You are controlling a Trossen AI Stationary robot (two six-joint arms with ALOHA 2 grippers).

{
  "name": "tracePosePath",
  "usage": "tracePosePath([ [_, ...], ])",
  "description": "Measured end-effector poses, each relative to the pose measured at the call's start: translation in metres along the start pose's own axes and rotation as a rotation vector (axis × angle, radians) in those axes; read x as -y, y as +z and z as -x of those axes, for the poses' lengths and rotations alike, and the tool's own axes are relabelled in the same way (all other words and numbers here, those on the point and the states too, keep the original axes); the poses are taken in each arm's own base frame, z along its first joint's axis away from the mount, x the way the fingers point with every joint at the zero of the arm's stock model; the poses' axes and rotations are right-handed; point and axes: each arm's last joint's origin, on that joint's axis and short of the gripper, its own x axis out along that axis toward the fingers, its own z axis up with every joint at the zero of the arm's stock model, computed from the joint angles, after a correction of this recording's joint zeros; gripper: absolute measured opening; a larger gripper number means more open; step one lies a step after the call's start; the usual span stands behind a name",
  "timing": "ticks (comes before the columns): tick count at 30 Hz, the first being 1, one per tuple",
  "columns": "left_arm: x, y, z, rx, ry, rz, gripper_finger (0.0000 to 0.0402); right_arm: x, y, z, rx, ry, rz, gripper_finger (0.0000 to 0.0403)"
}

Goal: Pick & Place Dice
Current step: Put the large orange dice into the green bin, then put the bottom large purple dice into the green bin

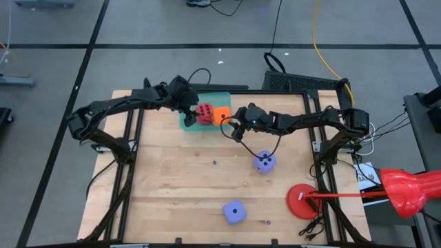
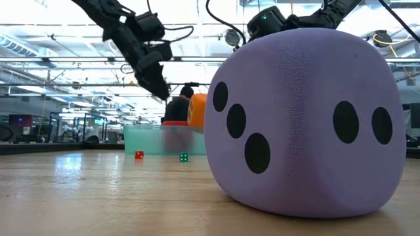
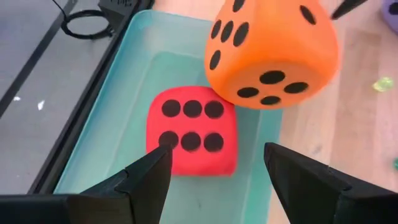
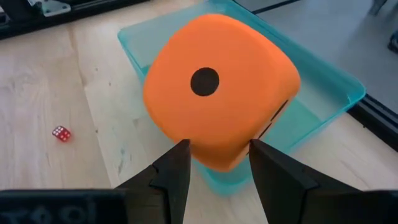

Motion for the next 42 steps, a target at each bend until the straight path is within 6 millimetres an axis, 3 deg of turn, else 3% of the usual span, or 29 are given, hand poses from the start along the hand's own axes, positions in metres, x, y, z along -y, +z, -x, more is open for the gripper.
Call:
tracePosePath([
  [6, 0.012, -0.002, 0.014, -0.022, -0.026, -0.006, 0.0267, 0.0, 0.0, 0.0, -0.001, 0.002, 0.0, 0.0153],
  [12, 0.024, -0.004, 0.014, -0.061, -0.059, -0.032, 0.0267, 0.001, -0.004, 0.002, -0.044, -0.004, 0.016, 0.0153],
  [28, 0.038, -0.008, 0.014, -0.121, -0.112, -0.025, 0.0267, -0.004, 0.026, 0.051, 0.059, 0.037, 0.028, 0.0153],
  [33, 0.059, -0.007, 0.014, -0.113, -0.264, -0.057, 0.0267, -0.021, 0.026, 0.062, 0.063, 0.097, 0.037, 0.0153],
  [42, 0.115, -0.006, 0.017, -0.126, -0.389, -0.143, 0.0267, -0.06, 0.017, 0.074, 0.025, 0.355, 0.085, 0.0153],
])
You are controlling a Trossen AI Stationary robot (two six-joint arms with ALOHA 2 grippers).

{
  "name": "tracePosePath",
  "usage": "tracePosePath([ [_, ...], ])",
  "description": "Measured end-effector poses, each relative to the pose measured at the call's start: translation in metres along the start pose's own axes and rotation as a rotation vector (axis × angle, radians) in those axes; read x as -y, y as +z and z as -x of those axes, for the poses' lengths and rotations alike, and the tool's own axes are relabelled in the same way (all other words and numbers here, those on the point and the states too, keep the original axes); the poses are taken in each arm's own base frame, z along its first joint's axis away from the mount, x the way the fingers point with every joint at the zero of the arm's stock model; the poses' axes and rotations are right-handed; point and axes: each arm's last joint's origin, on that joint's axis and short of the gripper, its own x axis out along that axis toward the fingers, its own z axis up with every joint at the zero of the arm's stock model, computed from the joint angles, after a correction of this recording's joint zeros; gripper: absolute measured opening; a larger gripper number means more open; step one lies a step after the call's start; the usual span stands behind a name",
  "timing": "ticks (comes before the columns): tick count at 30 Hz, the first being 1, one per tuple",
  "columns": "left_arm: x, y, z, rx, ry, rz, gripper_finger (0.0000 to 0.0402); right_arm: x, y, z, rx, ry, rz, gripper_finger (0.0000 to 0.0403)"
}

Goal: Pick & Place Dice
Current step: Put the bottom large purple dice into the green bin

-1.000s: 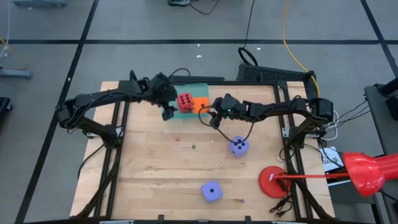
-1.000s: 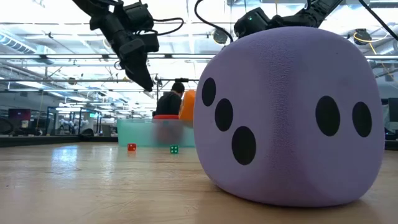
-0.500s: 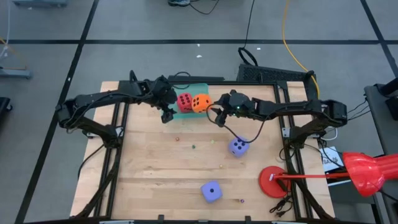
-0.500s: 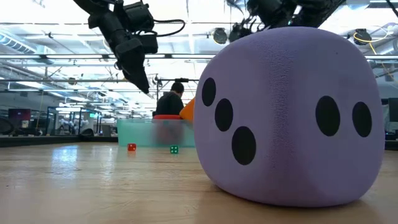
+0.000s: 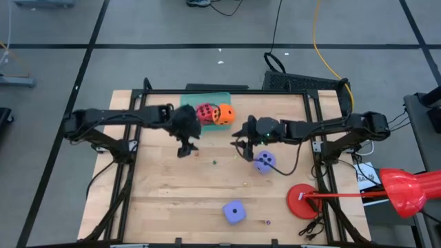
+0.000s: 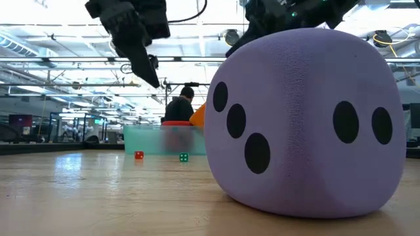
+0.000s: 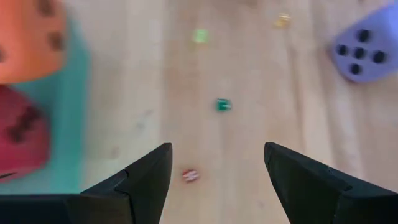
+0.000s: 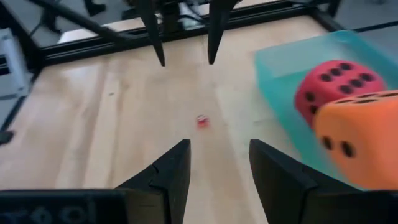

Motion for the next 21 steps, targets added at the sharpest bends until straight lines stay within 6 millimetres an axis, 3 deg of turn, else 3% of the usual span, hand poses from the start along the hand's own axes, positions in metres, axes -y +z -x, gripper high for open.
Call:
tracePosePath([
  [12, 0.088, 0.004, -0.017, 0.044, -0.053, -0.116, 0.0267, -0.054, -0.016, 0.006, -0.073, 0.158, 0.019, 0.0153],
  [21, 0.146, -0.01, -0.024, 0.083, 0.033, -0.05, 0.0267, -0.108, -0.033, 0.022, -0.13, 0.32, -0.008, 0.0153],
])
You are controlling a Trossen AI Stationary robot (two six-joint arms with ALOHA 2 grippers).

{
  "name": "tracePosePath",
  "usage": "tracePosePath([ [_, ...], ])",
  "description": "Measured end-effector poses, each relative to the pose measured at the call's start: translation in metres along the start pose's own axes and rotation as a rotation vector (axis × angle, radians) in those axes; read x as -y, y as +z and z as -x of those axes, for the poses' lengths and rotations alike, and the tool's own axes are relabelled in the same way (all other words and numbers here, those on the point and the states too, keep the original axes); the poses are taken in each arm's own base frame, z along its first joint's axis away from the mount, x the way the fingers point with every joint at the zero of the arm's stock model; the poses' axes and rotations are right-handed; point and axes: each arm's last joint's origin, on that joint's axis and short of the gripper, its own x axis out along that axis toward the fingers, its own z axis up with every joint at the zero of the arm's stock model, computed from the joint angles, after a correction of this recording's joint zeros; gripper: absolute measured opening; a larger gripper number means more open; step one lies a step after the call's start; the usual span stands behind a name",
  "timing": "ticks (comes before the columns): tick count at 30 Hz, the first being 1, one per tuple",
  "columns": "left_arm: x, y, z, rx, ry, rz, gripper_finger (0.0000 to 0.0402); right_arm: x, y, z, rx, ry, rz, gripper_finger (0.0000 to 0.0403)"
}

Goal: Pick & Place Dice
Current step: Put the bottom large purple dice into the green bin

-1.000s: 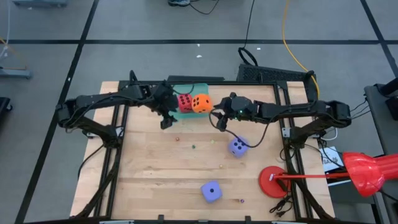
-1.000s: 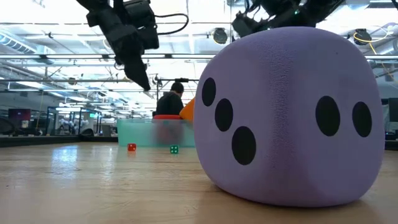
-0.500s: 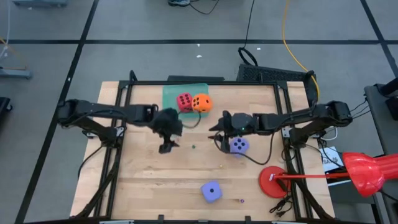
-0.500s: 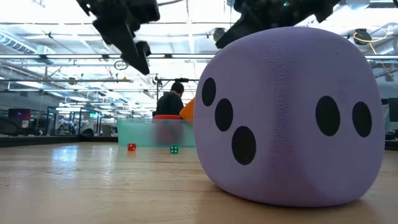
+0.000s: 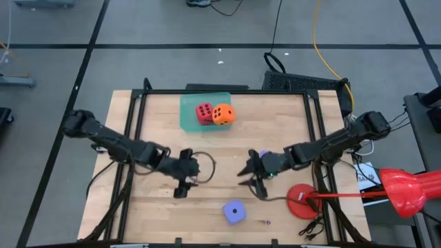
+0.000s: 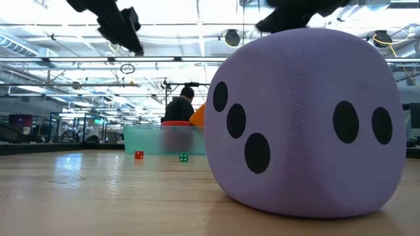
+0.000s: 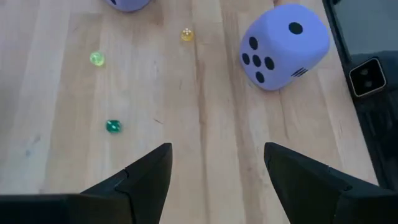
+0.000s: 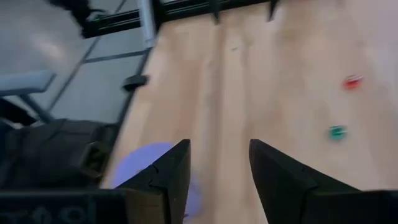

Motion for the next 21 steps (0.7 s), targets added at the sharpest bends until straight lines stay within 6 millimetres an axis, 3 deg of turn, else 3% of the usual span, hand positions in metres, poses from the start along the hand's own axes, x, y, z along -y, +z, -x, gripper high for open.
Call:
tracePosePath([
  [7, 0.028, 0.002, -0.029, 0.06, -0.106, -0.014, 0.0267, -0.046, -0.019, 0.005, -0.027, 0.084, -0.053, 0.0153],
  [14, 0.026, -0.003, -0.067, -0.017, -0.189, -0.02, 0.0267, -0.084, -0.037, 0.016, 0.029, 0.043, -0.142, 0.0153],
  [21, 0.029, -0.009, -0.097, -0.057, -0.293, -0.068, 0.0267, -0.106, -0.051, 0.025, 0.092, -0.014, -0.23, 0.0153],
])
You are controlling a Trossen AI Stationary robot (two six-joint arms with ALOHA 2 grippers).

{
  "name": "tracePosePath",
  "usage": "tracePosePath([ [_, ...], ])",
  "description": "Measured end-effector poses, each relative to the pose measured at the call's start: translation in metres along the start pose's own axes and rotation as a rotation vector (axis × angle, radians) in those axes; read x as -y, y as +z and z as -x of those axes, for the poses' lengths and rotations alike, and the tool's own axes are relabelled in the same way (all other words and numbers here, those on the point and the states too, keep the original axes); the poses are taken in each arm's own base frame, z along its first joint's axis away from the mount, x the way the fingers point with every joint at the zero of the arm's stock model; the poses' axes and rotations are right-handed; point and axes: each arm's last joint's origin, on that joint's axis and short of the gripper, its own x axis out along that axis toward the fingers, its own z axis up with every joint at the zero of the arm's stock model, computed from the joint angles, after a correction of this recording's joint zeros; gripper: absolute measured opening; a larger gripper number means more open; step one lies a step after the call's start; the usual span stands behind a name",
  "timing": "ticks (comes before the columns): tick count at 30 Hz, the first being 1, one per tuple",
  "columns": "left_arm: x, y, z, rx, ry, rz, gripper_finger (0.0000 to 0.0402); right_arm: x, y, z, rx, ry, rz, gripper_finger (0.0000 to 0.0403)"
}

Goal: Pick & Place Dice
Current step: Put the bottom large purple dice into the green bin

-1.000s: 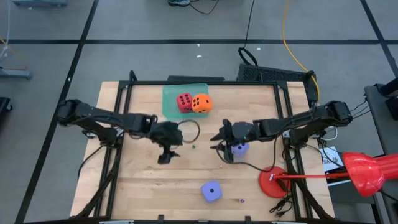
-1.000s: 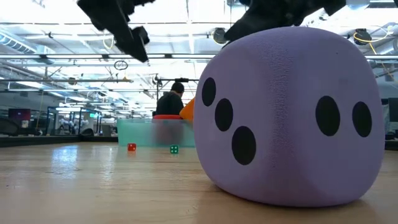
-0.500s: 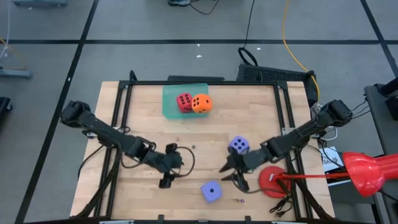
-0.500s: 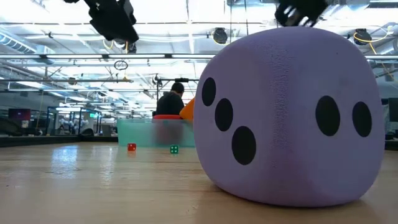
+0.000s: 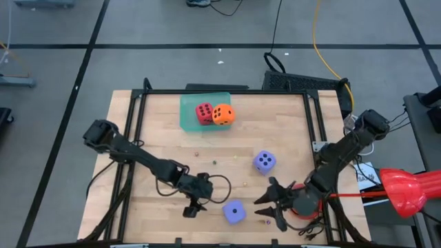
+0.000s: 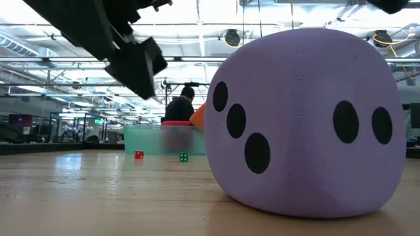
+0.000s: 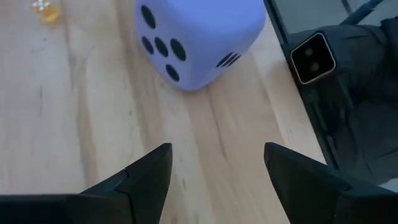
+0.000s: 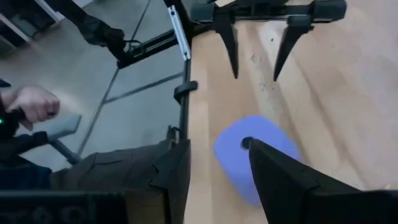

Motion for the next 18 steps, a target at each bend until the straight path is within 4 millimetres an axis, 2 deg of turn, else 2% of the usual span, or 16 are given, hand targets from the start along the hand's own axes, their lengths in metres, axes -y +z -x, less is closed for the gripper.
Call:
tracePosePath([
  [9, -0.002, 0.0, -0.018, 0.034, -0.055, -0.029, 0.0267, 0.0, -0.019, -0.013, -0.081, -0.007, -0.067, 0.0153],
  [18, -0.002, 0.002, -0.021, 0.054, -0.059, -0.039, 0.0267, 0.004, -0.04, -0.033, -0.272, 0.027, -0.209, 0.0153],
])
